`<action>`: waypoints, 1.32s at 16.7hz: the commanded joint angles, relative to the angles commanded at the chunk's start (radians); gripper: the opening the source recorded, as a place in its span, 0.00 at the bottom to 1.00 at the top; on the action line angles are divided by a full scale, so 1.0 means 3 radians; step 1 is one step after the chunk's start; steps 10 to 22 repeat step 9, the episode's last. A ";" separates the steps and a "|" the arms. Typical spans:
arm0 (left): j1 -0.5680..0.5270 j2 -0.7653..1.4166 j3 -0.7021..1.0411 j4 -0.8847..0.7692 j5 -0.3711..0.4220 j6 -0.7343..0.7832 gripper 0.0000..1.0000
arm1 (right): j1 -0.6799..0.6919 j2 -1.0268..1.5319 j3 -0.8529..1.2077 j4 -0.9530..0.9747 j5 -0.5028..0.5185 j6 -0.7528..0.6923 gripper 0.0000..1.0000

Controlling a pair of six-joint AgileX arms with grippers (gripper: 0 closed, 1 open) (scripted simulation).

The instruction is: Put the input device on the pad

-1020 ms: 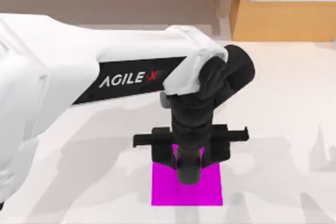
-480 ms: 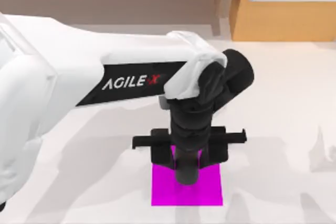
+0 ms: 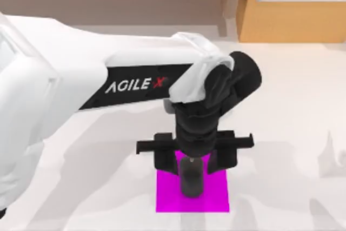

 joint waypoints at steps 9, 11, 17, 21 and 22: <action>0.0000 0.0000 0.0000 0.0000 0.0000 0.0000 1.00 | 0.0000 0.0000 0.0000 0.0000 0.0000 0.0000 1.00; 0.0000 0.0000 0.0000 0.0000 0.0000 0.0000 1.00 | 0.0000 0.0000 0.0000 0.0000 0.0000 0.0000 1.00; 0.0000 0.0000 0.0000 0.0000 0.0000 0.0000 1.00 | 0.0000 0.0000 0.0000 0.0000 0.0000 0.0000 1.00; 0.0000 0.0000 0.0000 0.0000 0.0000 0.0000 1.00 | 0.0000 0.0000 0.0000 0.0000 0.0000 0.0000 1.00; 0.0000 0.0000 0.0000 0.0000 0.0000 0.0000 1.00 | 0.0000 0.0000 0.0000 0.0000 0.0000 0.0000 1.00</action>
